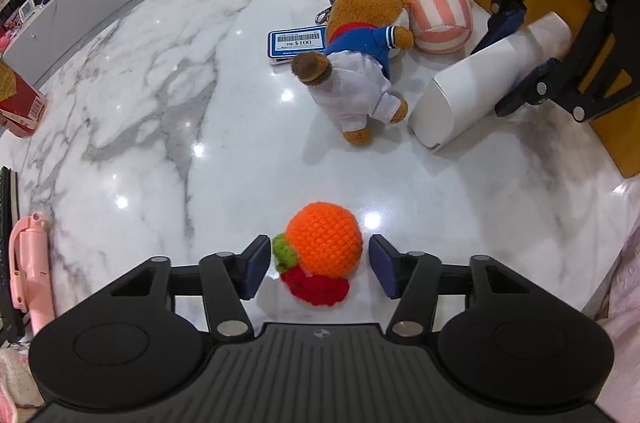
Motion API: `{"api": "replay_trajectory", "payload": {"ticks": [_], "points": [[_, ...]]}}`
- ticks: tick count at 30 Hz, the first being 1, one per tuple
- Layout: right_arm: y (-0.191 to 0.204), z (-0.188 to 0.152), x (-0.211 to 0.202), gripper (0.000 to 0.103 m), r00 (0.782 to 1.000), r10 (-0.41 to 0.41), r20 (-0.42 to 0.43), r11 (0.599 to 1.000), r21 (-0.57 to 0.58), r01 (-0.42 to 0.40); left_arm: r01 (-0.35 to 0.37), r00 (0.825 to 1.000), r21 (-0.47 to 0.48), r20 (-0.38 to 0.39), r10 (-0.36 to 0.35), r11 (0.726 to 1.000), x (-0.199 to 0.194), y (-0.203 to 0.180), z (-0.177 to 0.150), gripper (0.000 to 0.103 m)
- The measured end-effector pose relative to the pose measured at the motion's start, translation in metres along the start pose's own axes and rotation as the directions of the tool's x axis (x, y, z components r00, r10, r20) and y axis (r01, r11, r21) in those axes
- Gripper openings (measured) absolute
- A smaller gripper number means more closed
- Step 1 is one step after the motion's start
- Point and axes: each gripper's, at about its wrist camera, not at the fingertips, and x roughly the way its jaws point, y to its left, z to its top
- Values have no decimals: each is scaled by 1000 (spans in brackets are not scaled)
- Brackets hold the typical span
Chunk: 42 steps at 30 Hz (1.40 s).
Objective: Organize objects
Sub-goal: 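Grasp the crocheted fruit with the left while the right grasps and lifts the paper roll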
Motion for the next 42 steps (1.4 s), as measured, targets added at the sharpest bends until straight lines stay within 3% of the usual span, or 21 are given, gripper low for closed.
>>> {"api": "replay_trajectory", "payload": {"ticks": [3,8,14,24,29,33,37,42], "points": [[7,-1,-3,31,1000,-25,2,999,-30,25,-7,1000,-11,10,7,1000,3,-2,0,53],[9,2,-18,30,998,-61,30,998,-17,61,-15,999,-42,37,17,999,-6,-4,-1,52],[13,9,-57,29,990,-100,102,995,7,100,-25,992,-50,121,31,998,-53,-11,6,52],[29,-6,-168,29,943,-238,231,971,47,233,-25,949,29,314,15,999,-137,-58,48,52],[23,-44,-204,29,930,-320,182,947,59,314,15,917,96,396,-52,995,-160,-95,75,52],[7,-87,-204,29,929,-356,103,934,67,351,48,899,163,422,-113,986,-158,-129,102,52],[-12,-127,-176,29,937,-348,7,936,55,348,84,893,206,418,-165,975,-144,-157,128,52],[-27,-157,-132,29,950,-309,-33,951,1,309,94,902,232,391,-181,968,-112,-173,155,52]]}}
